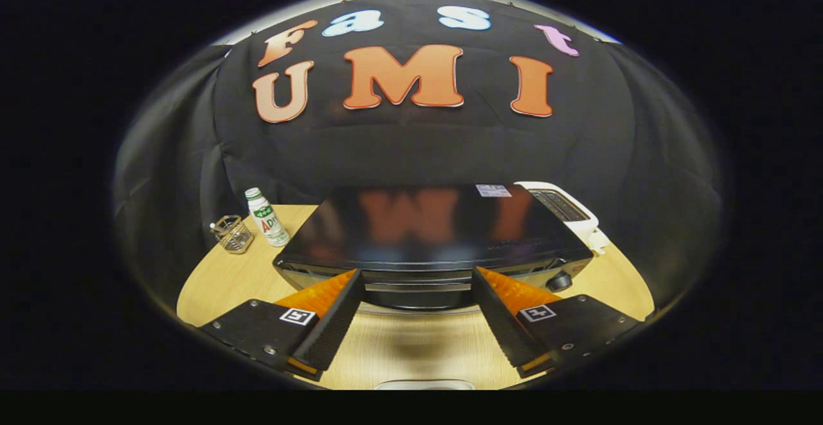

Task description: Open the toaster oven, put the food inside, and close the toaster oven door.

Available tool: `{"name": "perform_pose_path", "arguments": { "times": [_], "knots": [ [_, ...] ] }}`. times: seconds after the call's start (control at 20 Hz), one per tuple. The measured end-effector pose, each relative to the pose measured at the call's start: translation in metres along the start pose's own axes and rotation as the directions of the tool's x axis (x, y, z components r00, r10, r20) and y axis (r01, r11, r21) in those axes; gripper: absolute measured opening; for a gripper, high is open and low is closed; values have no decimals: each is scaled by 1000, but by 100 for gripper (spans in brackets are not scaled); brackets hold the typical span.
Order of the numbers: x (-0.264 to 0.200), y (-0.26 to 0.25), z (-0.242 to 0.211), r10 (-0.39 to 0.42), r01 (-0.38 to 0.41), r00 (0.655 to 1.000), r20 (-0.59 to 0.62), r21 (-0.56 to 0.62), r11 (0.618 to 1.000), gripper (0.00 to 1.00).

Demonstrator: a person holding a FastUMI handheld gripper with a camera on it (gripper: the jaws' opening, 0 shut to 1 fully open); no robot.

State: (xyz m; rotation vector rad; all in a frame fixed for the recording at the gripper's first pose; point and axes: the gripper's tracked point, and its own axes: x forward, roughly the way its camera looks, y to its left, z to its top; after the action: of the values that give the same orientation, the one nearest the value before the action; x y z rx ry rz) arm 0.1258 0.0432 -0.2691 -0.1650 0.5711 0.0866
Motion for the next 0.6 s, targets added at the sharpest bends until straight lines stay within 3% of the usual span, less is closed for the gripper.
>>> {"name": "perform_pose_path", "arguments": {
  "times": [0.6],
  "knots": [
    [-35, 2, -40, 5, -4, 999, -36, 3, 1000, 99]
  ]
}}
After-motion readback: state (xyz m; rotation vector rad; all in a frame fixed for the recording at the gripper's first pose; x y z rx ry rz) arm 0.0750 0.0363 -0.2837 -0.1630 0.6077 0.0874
